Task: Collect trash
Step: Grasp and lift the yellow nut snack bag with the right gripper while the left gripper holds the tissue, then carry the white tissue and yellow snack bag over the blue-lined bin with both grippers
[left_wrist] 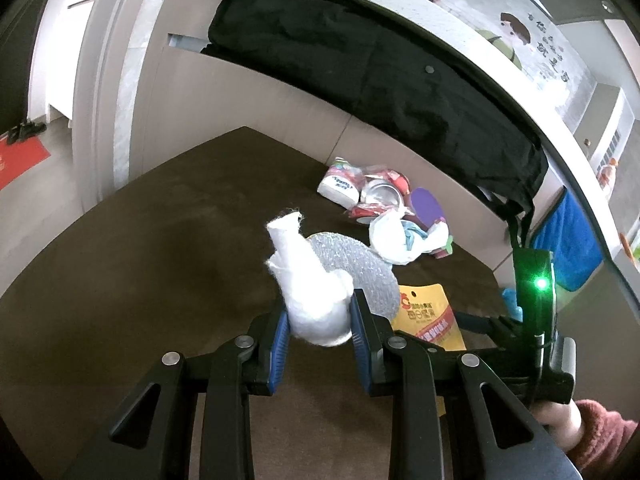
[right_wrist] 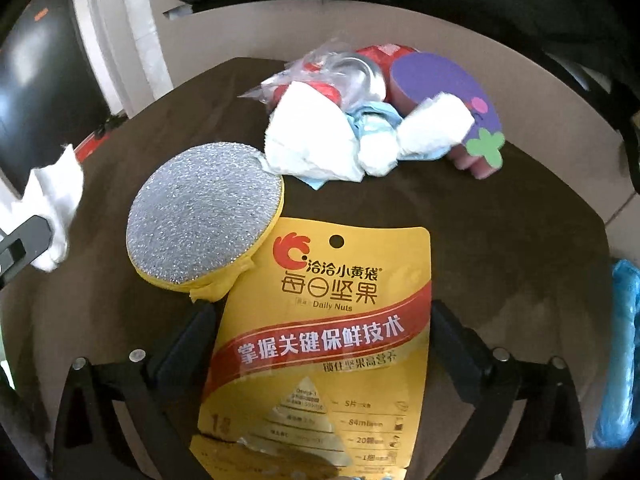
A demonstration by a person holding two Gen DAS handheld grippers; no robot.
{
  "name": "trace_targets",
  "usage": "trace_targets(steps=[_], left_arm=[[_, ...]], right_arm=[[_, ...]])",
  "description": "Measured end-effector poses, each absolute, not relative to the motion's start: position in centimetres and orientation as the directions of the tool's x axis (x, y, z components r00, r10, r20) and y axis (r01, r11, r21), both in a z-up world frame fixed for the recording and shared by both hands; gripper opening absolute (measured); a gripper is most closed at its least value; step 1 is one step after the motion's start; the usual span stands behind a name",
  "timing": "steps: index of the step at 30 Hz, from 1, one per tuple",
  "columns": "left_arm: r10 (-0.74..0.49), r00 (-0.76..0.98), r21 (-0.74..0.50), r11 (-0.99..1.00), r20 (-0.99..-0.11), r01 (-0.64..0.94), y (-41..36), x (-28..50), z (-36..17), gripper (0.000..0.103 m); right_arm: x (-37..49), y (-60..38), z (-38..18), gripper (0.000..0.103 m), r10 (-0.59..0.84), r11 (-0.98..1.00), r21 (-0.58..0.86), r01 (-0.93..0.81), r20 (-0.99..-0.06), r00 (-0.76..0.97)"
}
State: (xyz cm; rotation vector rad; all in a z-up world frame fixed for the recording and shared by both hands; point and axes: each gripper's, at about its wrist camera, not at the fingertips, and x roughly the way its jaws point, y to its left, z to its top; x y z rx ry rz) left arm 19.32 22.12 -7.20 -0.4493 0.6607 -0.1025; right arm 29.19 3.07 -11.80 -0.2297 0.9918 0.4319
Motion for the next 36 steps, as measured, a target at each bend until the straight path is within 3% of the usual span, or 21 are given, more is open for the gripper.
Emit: trace_targets(steps=[6, 8, 9, 16, 22, 36], left_arm=[[-0.234, 0.786, -0.439, 0.897, -0.571, -0.051, 22.2, 19.3, -7.2, 0.028], [-0.238, 0.786, -0.44, 0.897, -0.571, -0.048, 22.2, 19.4, -7.1, 0.028], [-0.239, 0.786, -0.439, 0.897, -0.57, -0.046, 22.1, 19.4, -7.0, 0.028], [-0.255, 0.779, -0.409, 0.912, -0.573, -0.002, 19.5, 19.8, -6.1, 0.028], [-0.262, 0.775, -0.357, 0.933, -0.575, 0.05, 15.8, 20.5, -4.5, 0.028], [-0.287, 0.831, -0.178, 0.957, -0.477, 0.228, 3.2, 22.1, 3.4, 0.028]], right_arm=[[28.0, 1.4, -11.4, 0.086, 0.279, 0.861, 0.008, -0.508, -0.843, 0.46], [27.7, 0.4, -11.2, 0.066, 0.288, 0.857, 0.012, -0.515, -0.84, 0.46], [27.6, 0.0, -10.9, 0.048, 0.295, 0.856, 0.016, -0.517, -0.837, 0.461], [27.3, -4.1, -9.6, 0.022, 0.348, 0.855, 0.075, -0.513, -0.817, 0.46], [27.2, -6.5, -7.5, 0.018, 0.379, 0.865, 0.102, -0.491, -0.775, 0.506], [25.6, -16.5, 2.3, 0.018, 0.383, 0.911, 0.082, -0.404, -0.53, 0.757]])
